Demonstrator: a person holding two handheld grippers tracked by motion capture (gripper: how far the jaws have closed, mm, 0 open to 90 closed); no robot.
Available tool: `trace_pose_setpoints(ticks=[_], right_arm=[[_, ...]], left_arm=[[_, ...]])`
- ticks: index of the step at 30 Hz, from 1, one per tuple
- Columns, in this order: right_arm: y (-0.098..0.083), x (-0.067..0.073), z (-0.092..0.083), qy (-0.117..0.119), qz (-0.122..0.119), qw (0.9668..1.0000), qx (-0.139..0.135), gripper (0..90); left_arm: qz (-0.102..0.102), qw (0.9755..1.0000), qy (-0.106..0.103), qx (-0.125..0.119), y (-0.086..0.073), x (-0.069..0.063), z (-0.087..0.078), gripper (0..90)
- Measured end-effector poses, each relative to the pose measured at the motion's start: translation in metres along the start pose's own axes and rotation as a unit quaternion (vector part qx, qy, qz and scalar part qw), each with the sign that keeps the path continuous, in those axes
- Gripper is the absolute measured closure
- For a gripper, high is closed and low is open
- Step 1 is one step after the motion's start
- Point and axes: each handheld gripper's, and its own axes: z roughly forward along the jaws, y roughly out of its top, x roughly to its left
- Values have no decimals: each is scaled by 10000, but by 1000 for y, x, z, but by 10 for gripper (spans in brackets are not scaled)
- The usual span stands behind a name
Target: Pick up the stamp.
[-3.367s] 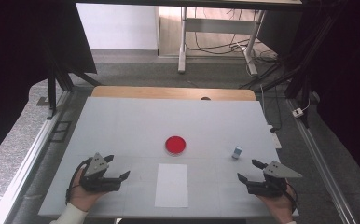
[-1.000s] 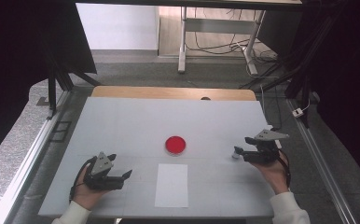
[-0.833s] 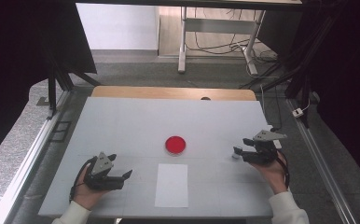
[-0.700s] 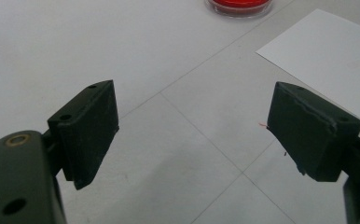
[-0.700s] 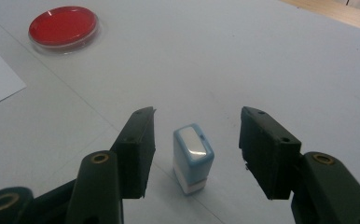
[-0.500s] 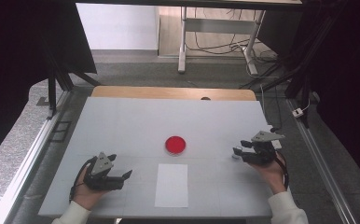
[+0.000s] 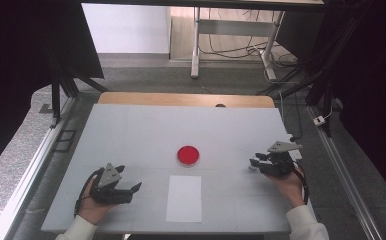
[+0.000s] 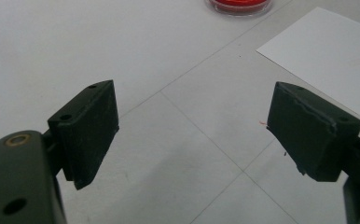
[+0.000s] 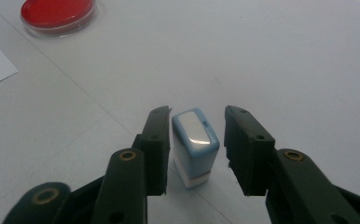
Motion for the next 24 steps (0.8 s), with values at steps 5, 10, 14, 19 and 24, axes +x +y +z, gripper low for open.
trace_pose_setpoints(ticks=[5, 10, 14, 19, 24], right_arm=[[0, 0, 1, 19, -43, 10000, 18, 658], [0, 1, 0, 28, -85, 10000, -2, 698], [0, 1, 0, 26, -115, 9999, 3, 722], [0, 2, 0, 7, -137, 9999, -8, 748], [2, 4, -3, -36, -184, 9997, -143, 749]], left_arm=[[-15, 10000, -2, -9, -1, 1, 0, 165], [-2, 10000, -3, 7, -1, 1, 0, 165], [3, 10000, 0, 1, -1, 1, 0, 165], [1, 10000, 12, 2, -1, 1, 0, 165], [1, 10000, 21, 12, -1, 1, 0, 165]])
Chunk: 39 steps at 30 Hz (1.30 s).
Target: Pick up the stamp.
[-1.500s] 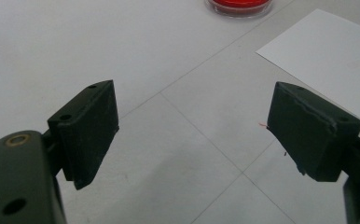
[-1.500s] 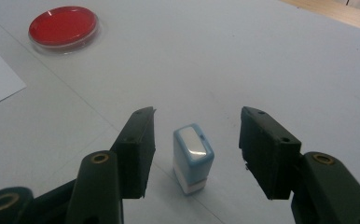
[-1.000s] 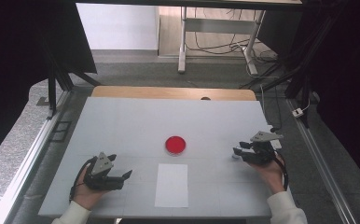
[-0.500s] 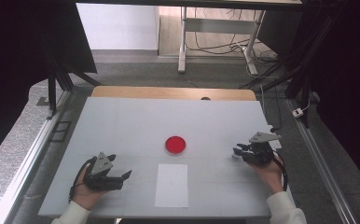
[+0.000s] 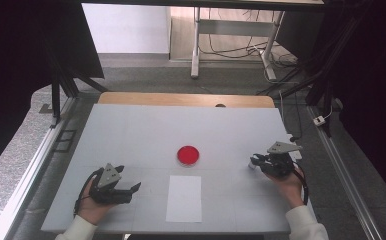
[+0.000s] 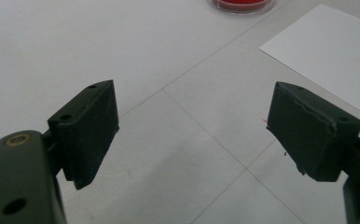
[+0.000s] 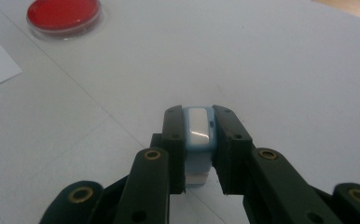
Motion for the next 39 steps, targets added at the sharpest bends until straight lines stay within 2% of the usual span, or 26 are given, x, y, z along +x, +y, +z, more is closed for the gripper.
trace_pose_setpoints(ticks=[3, 11, 31, 39], right_arm=[[2, 1, -4, -44, -27, 9999, -88, 749], [3, 1, -10, -71, 116, 9993, -358, 749], [9, 2, -22, -9, 447, 9964, -715, 750], [19, 12, -26, 69, 334, 9953, -910, 750]], left_arm=[[0, 10000, 4, 2, 0, 0, 0, 165], [2, 10000, 17, -9, 0, 0, 0, 165], [-6, 10000, 39, -25, 0, 1, 0, 166], [-12, 10000, 34, -24, 0, 1, 0, 166]])
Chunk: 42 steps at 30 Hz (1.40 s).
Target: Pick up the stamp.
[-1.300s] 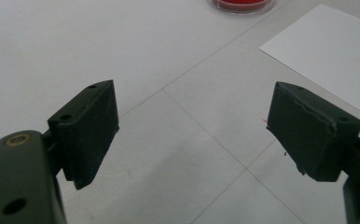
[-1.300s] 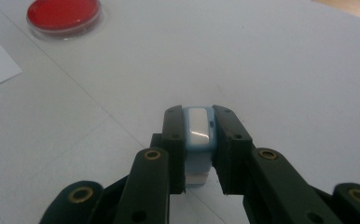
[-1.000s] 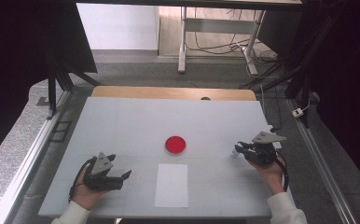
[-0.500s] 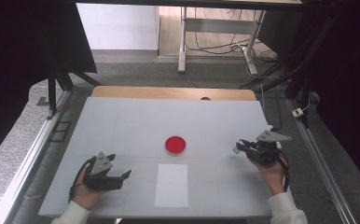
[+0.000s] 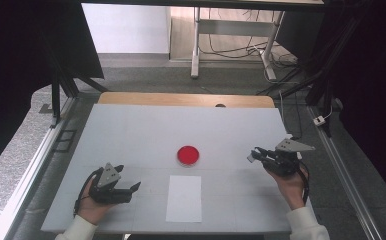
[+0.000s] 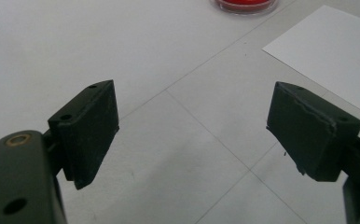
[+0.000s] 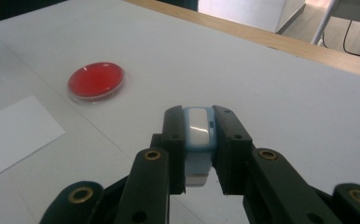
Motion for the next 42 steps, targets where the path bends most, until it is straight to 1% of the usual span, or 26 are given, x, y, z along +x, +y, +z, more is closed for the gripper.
trace_pose_setpoints(ticks=[7, 9, 11, 13, 19, 31, 37, 41, 42], right_arm=[[3, 6, 2, 130, 20, 9999, -42, 750], [4, 8, 3, 189, 39, 9998, -110, 749], [6, 10, 3, 207, -4, 9997, -97, 749], [8, 13, 3, 225, -44, 9996, -141, 749], [11, 19, 5, 342, -54, 9992, -217, 749], [16, 35, 13, 564, -119, 9980, -261, 749], [18, 43, 18, 648, -170, 9975, -228, 749], [18, 48, 22, 721, -148, 9969, -260, 749], [19, 49, 23, 733, -183, 9969, -232, 749]], left_arm=[[18, 10000, 26, 5, 0, 0, 0, 166], [16, 10000, 36, 0, 0, 0, 0, 166], [2, 10000, 39, -10, 0, -1, 0, 166], [8, 10000, 38, -5, 0, -1, 0, 165], [16, 10000, 24, -2, 0, -1, 1, 166], [24, 10000, 28, 9, 0, -1, 2, 166], [25, 10000, 31, 6, 0, -1, 1, 166], [27, 10000, 42, 1, 0, -1, 2, 166], [28, 10000, 40, 3, 0, -1, 2, 166]])
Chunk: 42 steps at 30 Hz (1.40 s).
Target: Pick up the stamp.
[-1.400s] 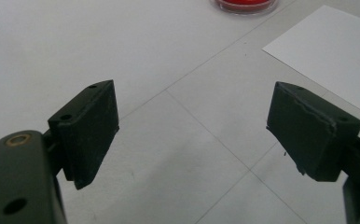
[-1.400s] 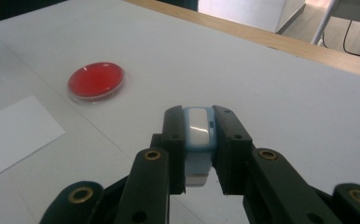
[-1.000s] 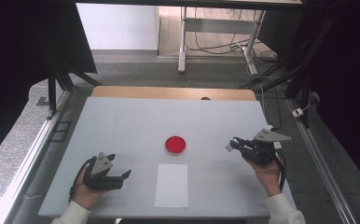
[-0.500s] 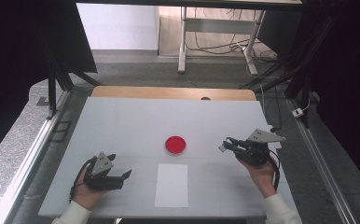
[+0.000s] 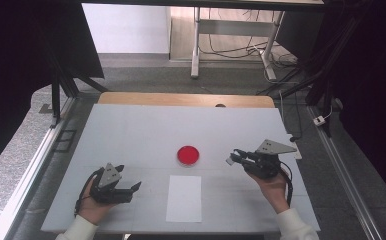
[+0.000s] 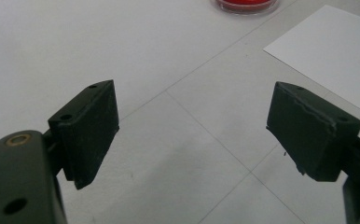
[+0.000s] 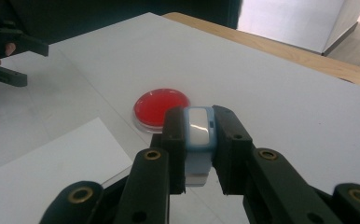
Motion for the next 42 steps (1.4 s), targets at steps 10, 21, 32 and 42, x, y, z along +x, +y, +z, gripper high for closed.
trace_pose_setpoints(ticks=[10, 21, 32, 42], right_arm=[[6, 19, 12, 210, -84, 9997, 6, 749], [13, 33, 27, 363, -190, 9992, 10, 749], [16, 43, 44, 485, -234, 9985, 25, 749], [18, 55, 59, 651, -254, 9975, 25, 749]], left_arm=[[5, 10000, 9, 14, 0, 0, 0, 166], [8, 10000, 8, 7, 0, 0, 0, 167], [14, 10000, 0, -11, 1, 0, 1, 167], [29, 10000, 0, -10, 1, -1, 2, 167]])
